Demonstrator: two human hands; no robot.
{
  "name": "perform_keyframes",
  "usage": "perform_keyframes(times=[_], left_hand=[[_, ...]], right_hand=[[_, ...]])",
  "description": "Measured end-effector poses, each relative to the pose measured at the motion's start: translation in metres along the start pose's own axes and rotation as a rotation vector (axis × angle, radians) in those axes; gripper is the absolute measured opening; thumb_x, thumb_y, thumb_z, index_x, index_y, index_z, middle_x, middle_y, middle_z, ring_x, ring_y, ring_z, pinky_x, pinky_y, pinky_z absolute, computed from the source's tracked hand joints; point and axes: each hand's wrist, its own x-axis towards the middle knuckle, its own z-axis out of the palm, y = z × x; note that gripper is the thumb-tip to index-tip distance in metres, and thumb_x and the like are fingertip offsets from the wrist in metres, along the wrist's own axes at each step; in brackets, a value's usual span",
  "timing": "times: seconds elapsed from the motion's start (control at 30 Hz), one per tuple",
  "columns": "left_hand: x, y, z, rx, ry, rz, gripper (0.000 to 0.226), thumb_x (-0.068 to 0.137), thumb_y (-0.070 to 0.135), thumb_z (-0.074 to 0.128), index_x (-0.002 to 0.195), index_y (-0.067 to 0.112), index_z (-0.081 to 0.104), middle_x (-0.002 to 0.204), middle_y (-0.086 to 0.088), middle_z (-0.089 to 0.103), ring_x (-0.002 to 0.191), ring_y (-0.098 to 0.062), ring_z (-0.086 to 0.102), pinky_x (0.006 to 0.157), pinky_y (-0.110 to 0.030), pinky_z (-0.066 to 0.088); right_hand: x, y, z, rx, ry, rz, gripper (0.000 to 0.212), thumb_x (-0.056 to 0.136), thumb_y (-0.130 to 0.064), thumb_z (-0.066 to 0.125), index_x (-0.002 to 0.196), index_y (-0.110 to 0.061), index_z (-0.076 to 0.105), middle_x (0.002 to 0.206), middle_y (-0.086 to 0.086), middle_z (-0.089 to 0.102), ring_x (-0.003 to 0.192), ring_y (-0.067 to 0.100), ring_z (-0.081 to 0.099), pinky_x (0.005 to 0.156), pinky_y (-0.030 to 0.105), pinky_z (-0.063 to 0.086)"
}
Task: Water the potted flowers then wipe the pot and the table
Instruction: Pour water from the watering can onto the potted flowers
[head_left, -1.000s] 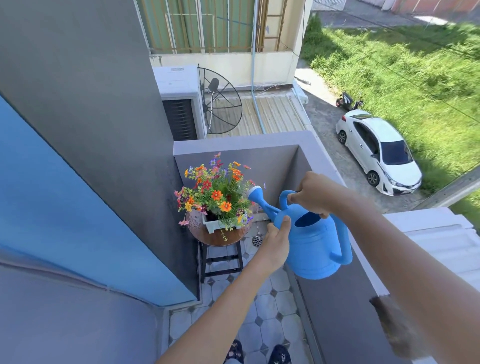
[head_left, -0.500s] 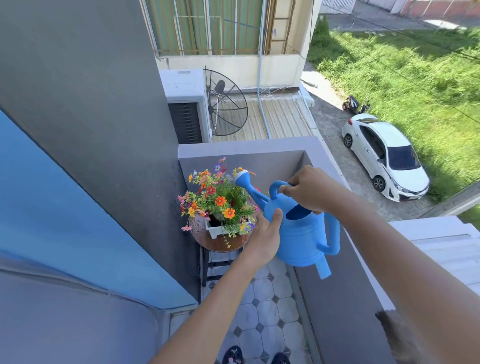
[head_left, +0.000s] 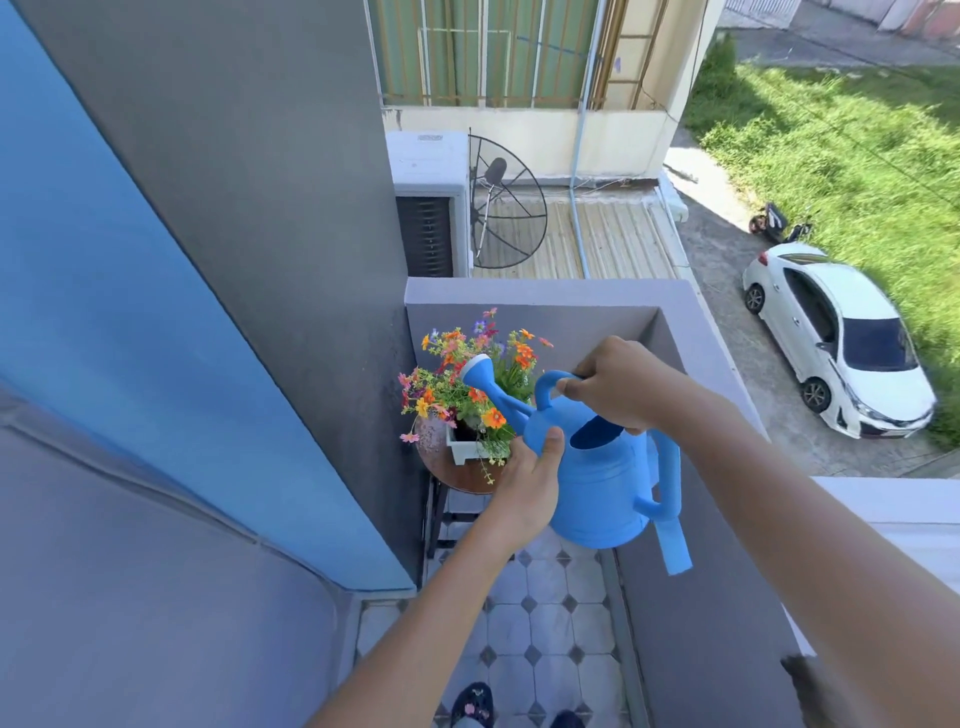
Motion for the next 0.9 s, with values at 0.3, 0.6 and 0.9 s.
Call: perform_keyframes(times=[0.3, 0.6, 0.9], left_hand=[[-0.003, 0.003, 0.006, 0.040, -0.078, -0.013, 0.087, 0.087, 0.077, 0.019, 0.147, 0.015, 0.024, 0.132, 0.004, 0.042, 0.120, -0.014, 0.043, 0.098, -0.038, 0.036], [0.002, 0.003, 0.027, 0.062, -0.129, -0.035, 0.079, 0.095, 0.065, 0.019, 0.148, 0.006, 0.016, 0.143, -0.008, 0.039, 0.118, -0.017, 0.042, 0.091, -0.033, 0.033], [0.023, 0.010, 0.013, 0.033, -0.073, 0.035, 0.053, 0.095, 0.063, 0.027, 0.128, 0.022, 0.033, 0.131, -0.004, 0.047, 0.114, -0.017, 0.049, 0.092, -0.038, 0.040]], right_hand=[[0.000, 0.005, -0.001, -0.050, -0.027, 0.025, 0.035, 0.097, -0.029, 0.055, 0.079, 0.000, 0.063, 0.053, 0.012, 0.047, 0.032, 0.027, 0.048, 0.038, 0.022, 0.037], [-0.002, 0.027, -0.003, -0.050, 0.008, 0.076, 0.038, 0.095, -0.029, 0.056, 0.071, 0.000, 0.058, 0.054, 0.011, 0.044, 0.035, 0.027, 0.048, 0.039, 0.023, 0.038], [0.002, 0.030, 0.000, 0.100, 0.137, 0.036, 0.050, 0.095, -0.026, 0.057, 0.058, -0.011, 0.026, 0.050, 0.005, 0.026, 0.031, 0.024, 0.032, 0.038, 0.023, 0.031]])
